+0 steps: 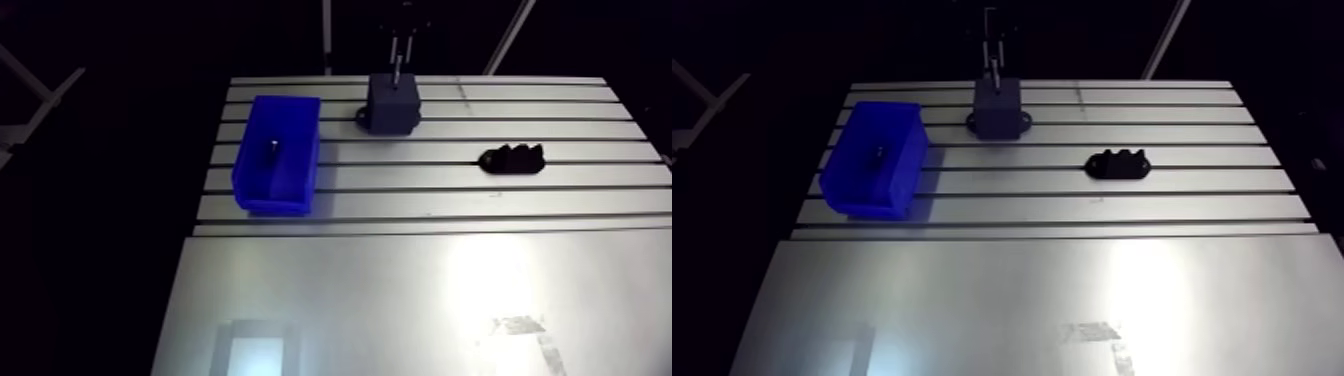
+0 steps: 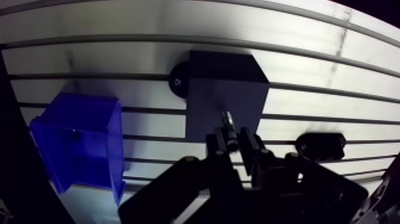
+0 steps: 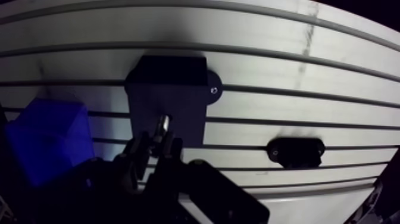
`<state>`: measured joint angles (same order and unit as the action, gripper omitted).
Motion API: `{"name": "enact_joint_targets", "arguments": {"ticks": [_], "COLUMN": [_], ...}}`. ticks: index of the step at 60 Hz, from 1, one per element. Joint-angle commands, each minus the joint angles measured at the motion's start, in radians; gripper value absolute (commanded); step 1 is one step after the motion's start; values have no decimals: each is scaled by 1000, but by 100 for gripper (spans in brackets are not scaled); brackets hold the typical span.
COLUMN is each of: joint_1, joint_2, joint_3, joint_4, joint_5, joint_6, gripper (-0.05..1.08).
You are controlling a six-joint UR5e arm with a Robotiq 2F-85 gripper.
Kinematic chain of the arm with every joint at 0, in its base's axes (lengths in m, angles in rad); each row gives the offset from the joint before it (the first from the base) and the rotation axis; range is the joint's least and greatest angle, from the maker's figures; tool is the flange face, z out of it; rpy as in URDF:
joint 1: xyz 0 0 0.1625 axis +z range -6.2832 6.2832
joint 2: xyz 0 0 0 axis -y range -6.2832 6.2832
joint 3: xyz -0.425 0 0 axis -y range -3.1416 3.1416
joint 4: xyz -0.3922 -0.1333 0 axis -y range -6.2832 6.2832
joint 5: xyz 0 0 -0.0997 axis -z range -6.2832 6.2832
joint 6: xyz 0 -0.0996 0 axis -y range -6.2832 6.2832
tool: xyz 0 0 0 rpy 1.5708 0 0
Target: Pick up the M10 bolt and insert it into the hole until fully seated.
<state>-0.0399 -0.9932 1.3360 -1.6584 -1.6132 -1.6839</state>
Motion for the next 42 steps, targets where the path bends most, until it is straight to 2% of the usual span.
{"name": "enact_joint_targets", "arguments": {"ticks": [1, 28, 42], "joint_1": [0, -2, -2], "joint_2": [0, 0, 0], "joint_3": [4, 7, 10], "joint_4": [-2, -2, -4], "joint_5": [0, -4, 0], "joint_6": [-1, -1, -1], "gripper": [108, 108, 108]}}
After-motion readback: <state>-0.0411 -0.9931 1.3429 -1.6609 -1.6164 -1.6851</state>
